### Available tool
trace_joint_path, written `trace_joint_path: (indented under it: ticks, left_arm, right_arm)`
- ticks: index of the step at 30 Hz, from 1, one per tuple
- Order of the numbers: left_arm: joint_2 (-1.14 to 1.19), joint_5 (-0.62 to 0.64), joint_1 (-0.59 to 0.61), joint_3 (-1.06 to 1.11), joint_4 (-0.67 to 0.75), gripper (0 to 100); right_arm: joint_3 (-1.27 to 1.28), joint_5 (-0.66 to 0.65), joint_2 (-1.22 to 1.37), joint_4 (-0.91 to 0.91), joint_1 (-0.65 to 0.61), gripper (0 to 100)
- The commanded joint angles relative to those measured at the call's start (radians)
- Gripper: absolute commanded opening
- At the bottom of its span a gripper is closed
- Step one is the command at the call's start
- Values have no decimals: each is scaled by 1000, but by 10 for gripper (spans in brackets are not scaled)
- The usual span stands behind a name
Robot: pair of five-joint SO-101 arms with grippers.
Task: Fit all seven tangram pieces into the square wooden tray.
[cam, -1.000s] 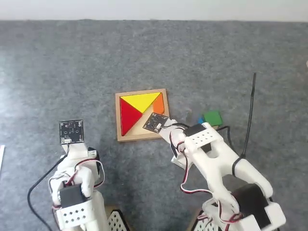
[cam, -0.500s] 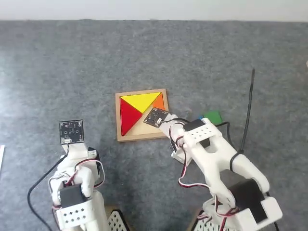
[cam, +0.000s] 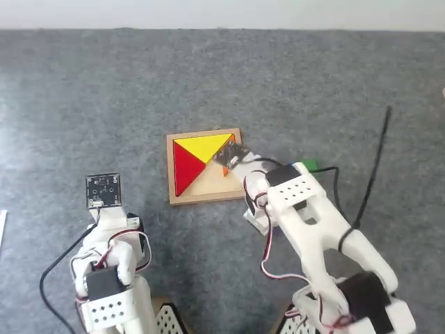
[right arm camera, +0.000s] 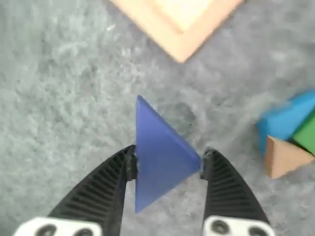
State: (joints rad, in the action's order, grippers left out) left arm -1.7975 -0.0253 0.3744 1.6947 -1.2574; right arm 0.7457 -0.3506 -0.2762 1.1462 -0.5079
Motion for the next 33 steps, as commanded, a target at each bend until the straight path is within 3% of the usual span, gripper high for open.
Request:
trace_joint_path:
  ticks: [1, 7, 14, 18, 21, 28, 33]
  left_arm:
    - [-18, -2, 6, -12, -3, 80]
    - [-18, -2, 6, -12, -3, 80]
    - [-18, -2, 6, -12, -3, 80]
    - [-18, -2, 6, -12, -3, 80]
    - [-18, -2, 6, -12, -3, 80]
    - [-18, -2, 6, -12, -3, 80]
    - [-18, -2, 6, -12, -3, 80]
  right_arm:
    - [-86, 35, -84, 15, 4, 136]
    - [-273, 52, -51, 50, -65, 136]
    - [-554, 89, 48, 363, -104, 136]
    - [-626, 98, 102, 351, -145, 136]
    - [-666, 229, 162, 312, -193, 136]
    - [-692, 692, 374, 116, -182, 140]
    - [-692, 884, 473, 4, -134, 140]
